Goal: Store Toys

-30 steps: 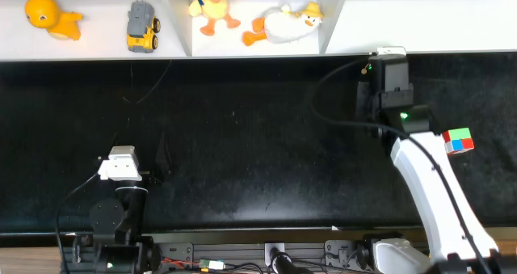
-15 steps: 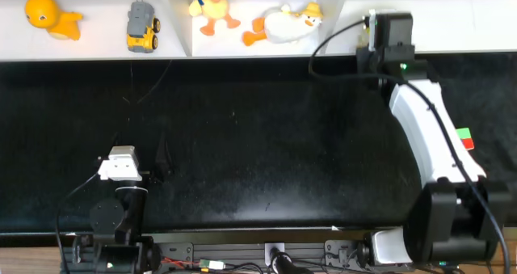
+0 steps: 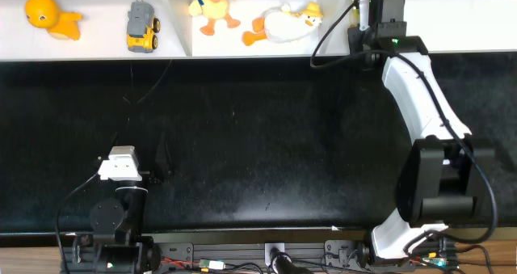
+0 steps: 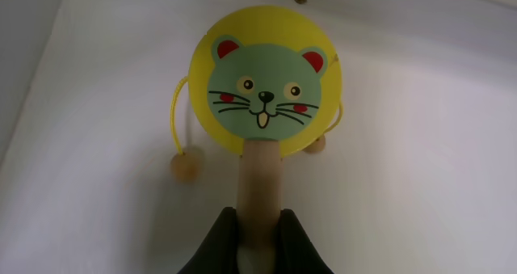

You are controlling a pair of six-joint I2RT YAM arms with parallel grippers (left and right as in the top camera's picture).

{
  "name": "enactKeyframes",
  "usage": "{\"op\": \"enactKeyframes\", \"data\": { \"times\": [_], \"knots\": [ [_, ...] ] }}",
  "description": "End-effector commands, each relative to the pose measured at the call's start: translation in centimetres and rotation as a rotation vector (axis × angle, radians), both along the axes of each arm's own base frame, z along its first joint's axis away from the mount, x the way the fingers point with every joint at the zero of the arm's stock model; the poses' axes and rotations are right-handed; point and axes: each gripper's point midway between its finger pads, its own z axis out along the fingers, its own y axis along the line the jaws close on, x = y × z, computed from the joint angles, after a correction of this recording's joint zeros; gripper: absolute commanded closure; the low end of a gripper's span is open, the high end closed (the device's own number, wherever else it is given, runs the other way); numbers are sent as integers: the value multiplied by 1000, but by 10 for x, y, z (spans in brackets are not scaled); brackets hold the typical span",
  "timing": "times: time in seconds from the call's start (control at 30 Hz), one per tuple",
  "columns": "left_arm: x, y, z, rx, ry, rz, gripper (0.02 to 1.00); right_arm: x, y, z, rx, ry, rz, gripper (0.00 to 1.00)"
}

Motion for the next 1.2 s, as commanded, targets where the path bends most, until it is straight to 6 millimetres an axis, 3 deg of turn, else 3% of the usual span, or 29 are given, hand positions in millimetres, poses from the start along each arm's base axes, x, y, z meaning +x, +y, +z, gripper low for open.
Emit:
{"op": "enactKeyframes", "data": {
  "times": [0.03, 0.33, 0.37, 0.43, 0.67, 0.73, 0.8, 0.97, 1.2],
  "knots": [
    [0, 0, 0, 19, -5, 0, 20, 16, 6, 6, 27, -35, 25, 939],
    [0, 0, 0, 19, -5, 0, 20, 19, 10, 0, 49, -32, 37, 897],
    [0, 0, 0, 19, -5, 0, 20, 19, 10, 0, 51, -33, 34, 847],
    [0, 0, 0, 19, -5, 0, 20, 19, 10, 0, 58, -32, 26, 549],
    [0, 0, 0, 19, -5, 0, 20, 7, 9, 0, 75, 7, 2, 156],
    [0, 0, 0, 19, -5, 0, 20, -8, 3, 8, 43, 35, -18, 3],
    [0, 0, 0, 19, -5, 0, 20, -20, -3, 14, 20, 37, -37, 5],
    [0, 0, 0, 19, -5, 0, 20, -72, -18, 15, 1, 39, -73, 3],
    [0, 0, 0, 19, -5, 0, 20, -158, -30, 18, 0, 59, -100, 5]
  ]
}}
